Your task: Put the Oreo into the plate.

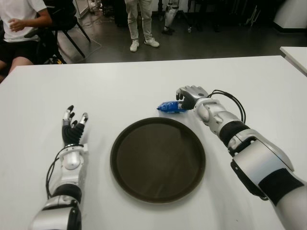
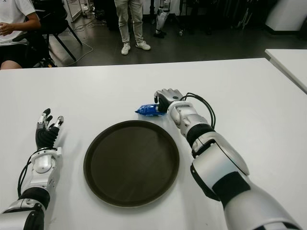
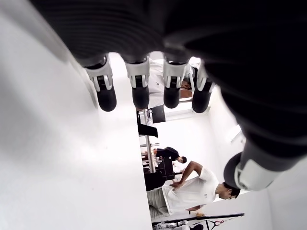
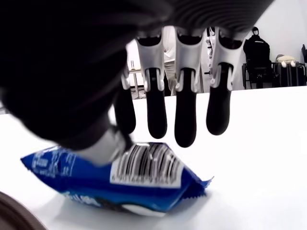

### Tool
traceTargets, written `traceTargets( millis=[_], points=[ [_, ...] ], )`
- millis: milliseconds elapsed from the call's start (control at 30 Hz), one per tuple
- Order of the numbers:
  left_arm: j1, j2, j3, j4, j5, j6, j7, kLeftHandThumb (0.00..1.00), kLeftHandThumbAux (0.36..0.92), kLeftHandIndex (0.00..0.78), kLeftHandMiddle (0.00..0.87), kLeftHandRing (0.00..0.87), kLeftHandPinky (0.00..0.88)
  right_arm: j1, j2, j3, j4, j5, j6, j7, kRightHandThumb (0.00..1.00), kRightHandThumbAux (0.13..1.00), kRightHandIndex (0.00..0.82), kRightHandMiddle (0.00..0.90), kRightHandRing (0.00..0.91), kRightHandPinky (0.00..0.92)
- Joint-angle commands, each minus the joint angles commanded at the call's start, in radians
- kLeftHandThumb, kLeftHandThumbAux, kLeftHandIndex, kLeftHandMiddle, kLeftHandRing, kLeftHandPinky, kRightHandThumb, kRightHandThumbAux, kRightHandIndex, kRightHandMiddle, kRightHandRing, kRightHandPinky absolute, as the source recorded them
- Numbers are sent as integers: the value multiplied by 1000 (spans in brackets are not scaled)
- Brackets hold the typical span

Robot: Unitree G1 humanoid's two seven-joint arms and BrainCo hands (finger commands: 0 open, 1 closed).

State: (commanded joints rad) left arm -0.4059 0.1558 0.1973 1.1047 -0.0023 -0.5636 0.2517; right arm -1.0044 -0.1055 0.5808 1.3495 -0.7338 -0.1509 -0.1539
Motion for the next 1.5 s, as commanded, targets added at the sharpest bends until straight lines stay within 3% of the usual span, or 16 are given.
traceTargets(
  millis=[233, 500, 800, 1333, 1500],
  points=[
    [-1, -2, 1, 1, -3, -5, -3, 359, 601, 16, 16, 0, 0, -1, 0, 4, 0, -4, 0, -4, 679, 738, 405, 427, 476, 508],
    [1, -6, 2, -5, -6, -9, -6, 351, 603, 11, 15, 0, 0, 2, 1, 2, 0, -1, 3, -13, 682, 738, 405, 429, 465, 509],
    [1, -3, 1, -5, -5, -12, -13, 341, 602, 9, 14, 0, 0, 1, 2, 0, 1, 1, 8, -5, 675, 740, 396, 357, 409, 475],
    [-1, -4, 4, -7, -8, -12, -15, 353, 581, 8, 10, 0, 0, 2, 0, -2, 2, 3, 3, 1, 681, 737, 404, 427, 476, 514],
    [1, -2, 1, -4, -4, -18, -17, 341, 594, 13, 13, 0, 0, 2, 1, -4, 2, 4, 6, -1, 680, 739, 398, 379, 433, 480]
  ],
)
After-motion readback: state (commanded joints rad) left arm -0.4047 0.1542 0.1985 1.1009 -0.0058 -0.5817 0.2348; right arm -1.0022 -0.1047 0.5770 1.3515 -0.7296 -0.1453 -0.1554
